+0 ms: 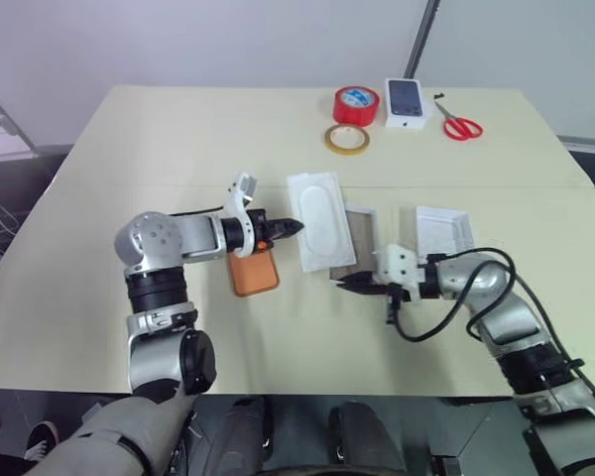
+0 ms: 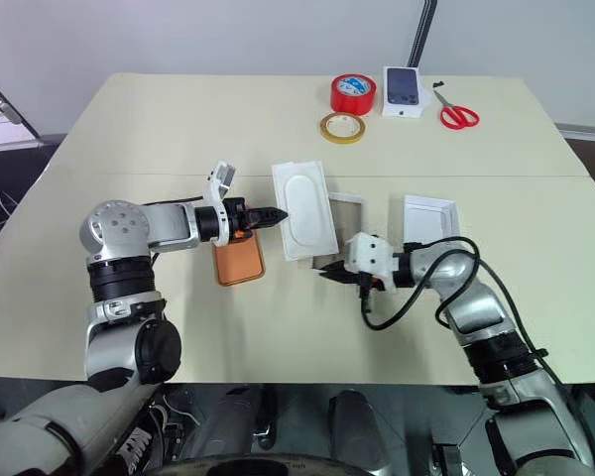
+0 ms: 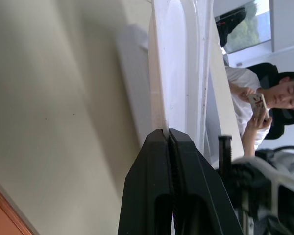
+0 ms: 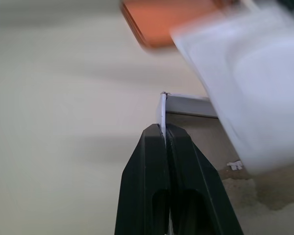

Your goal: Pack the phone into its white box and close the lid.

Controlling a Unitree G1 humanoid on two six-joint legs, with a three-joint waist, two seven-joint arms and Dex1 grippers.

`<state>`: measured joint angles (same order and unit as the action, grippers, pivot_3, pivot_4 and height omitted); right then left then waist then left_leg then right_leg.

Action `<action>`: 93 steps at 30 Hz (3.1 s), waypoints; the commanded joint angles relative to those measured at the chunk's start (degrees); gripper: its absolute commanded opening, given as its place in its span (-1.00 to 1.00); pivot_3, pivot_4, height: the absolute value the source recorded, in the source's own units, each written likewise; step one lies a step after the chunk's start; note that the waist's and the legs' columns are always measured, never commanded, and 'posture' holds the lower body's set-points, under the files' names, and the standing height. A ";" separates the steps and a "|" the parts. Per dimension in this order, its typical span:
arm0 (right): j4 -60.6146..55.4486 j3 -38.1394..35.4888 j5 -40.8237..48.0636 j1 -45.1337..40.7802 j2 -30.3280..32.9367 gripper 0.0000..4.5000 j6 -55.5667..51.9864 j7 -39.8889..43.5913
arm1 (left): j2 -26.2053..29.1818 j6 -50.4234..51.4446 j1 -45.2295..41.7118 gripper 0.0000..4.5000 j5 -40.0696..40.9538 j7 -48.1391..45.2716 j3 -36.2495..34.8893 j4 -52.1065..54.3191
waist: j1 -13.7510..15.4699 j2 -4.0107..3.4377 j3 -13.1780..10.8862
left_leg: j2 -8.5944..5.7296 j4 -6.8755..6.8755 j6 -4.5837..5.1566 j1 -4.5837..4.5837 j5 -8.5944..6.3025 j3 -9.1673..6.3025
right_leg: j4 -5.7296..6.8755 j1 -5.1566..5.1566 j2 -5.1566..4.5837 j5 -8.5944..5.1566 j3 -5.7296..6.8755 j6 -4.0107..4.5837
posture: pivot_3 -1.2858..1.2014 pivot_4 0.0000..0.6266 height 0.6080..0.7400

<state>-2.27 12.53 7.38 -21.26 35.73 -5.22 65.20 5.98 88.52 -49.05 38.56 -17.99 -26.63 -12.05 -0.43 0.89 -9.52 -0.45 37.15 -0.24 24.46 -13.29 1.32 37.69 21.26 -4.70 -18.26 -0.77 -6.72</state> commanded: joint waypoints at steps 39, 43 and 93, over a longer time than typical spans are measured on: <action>-5.64 -10.89 6.53 3.87 1.37 -0.33 -3.47 -10.16 | 6.22 -16.87 1.58 0.22 -2.96 -12.22 20.52 1.53 | 0.82 0.03 -0.02 | 0.03 -0.02 0.03 -0.01 0.00 0.00 | -0.02 0.00 0.00 0.00 -0.06 0.02 | 0.03 -0.52 0.82; -3.88 -6.11 1.35 1.17 -2.37 -0.98 -2.13 -13.21 | 11.62 -26.08 5.89 0.22 -6.49 -16.40 24.83 6.12 | 0.55 -0.01 0.00 | 0.05 -0.07 -0.02 -0.01 0.03 0.01 | -0.02 0.06 0.00 0.00 -0.09 0.02 | 0.03 -0.52 0.82; 25.56 17.75 -22.89 -27.24 -19.45 -0.98 -2.01 -16.10 | 11.01 2.34 18.26 0.22 5.92 2.72 -6.01 13.63 | -0.35 0.15 -0.10 | -0.05 -0.06 0.00 0.04 0.01 -0.04 | 0.32 0.26 -0.17 0.00 0.06 0.04 | 0.03 -0.52 0.82</action>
<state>23.20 29.93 -14.64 -46.56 16.62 -7.79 48.36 17.73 89.80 -31.21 44.38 -15.91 -32.37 -0.22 -0.77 1.04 -9.62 -0.50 37.08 -0.25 24.50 -13.28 1.28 38.02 21.55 -4.87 -18.26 -0.72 -6.69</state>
